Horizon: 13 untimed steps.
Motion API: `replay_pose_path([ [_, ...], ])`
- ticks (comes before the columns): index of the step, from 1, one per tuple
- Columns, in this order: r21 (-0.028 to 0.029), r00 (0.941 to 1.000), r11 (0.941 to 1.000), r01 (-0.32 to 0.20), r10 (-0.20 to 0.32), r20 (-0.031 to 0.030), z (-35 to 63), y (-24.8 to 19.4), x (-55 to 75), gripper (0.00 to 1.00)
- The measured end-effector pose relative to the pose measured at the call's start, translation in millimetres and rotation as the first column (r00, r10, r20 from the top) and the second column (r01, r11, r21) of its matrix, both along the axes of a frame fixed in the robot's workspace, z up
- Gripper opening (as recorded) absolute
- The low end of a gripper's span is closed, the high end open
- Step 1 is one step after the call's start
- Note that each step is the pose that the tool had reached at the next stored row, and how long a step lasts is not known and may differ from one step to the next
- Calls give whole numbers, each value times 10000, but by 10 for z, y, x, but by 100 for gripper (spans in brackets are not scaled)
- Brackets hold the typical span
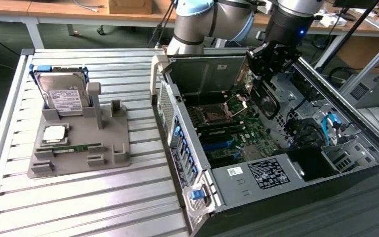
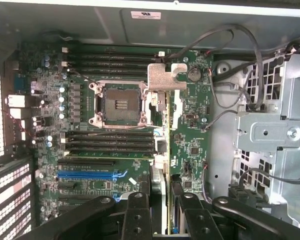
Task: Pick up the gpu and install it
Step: 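Insert the gpu into the slot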
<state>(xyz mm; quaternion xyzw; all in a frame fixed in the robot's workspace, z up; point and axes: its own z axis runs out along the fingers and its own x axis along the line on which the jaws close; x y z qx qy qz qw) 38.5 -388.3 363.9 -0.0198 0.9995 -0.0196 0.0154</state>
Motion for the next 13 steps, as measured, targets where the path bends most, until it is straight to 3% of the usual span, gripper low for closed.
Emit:
replay_pose_path([
  [13, 0, 9995, 9995, -319, 319, 0, 0, 0, 0, 27],
])
